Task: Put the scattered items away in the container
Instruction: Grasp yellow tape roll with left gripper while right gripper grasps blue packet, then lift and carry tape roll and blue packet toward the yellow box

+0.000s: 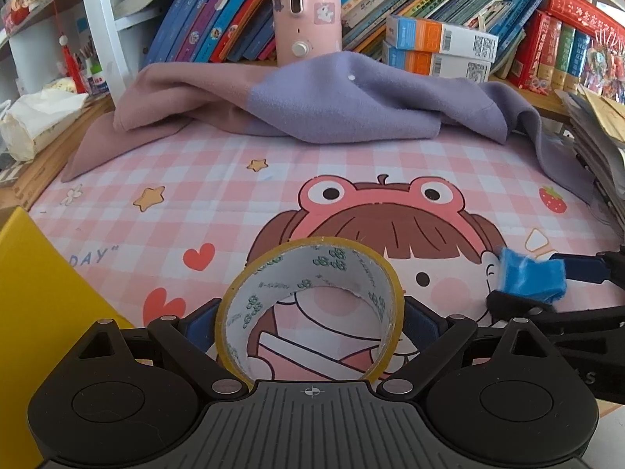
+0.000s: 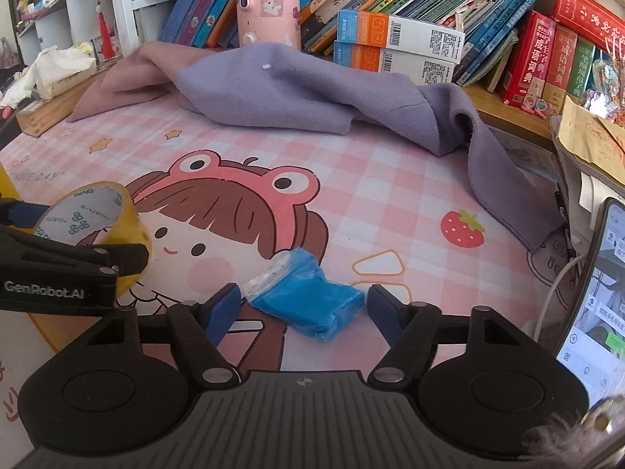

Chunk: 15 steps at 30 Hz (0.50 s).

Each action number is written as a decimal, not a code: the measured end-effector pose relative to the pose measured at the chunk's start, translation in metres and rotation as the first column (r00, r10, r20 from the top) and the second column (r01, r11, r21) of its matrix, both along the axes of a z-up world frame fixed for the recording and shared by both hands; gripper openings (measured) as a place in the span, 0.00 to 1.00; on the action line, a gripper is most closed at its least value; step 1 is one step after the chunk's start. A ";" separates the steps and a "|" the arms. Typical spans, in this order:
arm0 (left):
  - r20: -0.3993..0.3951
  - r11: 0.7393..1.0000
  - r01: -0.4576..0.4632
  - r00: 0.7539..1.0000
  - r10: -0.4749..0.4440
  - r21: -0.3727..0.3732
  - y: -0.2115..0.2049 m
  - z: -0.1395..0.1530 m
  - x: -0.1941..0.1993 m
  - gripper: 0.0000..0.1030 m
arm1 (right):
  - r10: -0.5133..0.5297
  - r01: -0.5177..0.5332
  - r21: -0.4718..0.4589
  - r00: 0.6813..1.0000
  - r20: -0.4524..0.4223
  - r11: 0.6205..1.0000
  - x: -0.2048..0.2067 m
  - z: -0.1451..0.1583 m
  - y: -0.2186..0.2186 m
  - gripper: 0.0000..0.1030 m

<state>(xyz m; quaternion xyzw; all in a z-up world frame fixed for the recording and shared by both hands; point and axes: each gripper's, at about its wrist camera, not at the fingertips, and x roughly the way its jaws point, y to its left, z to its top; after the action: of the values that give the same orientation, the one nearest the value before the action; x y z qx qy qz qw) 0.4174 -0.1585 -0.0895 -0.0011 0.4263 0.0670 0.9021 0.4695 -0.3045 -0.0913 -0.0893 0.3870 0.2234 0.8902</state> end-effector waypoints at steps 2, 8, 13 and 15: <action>-0.005 1.000 -0.003 1.000 0.003 0.003 0.000 -0.002 0.000 0.88 | -0.004 0.004 0.003 1.000 0.002 1.000 0.000 0.001 -0.002 0.57; -0.006 1.000 -0.001 1.000 0.001 0.003 0.000 0.000 -0.002 0.86 | -0.011 0.011 0.015 1.000 0.000 1.000 -0.002 0.003 -0.004 0.50; 0.024 0.999 0.038 0.999 -0.038 0.005 -0.004 0.015 -0.015 0.86 | 0.006 -0.006 0.026 1.000 0.004 1.000 -0.007 0.012 -0.005 0.47; 0.028 0.999 0.041 0.999 -0.041 -0.014 -0.004 0.021 -0.021 0.86 | 0.005 -0.005 0.033 1.000 0.003 0.999 -0.012 0.017 -0.006 0.47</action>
<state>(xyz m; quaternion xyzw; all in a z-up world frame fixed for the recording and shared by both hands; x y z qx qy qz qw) 0.3968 -0.1624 -0.0689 0.0002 0.4140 0.0452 0.9091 0.4576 -0.3109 -0.0742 -0.0757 0.3817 0.2318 0.8915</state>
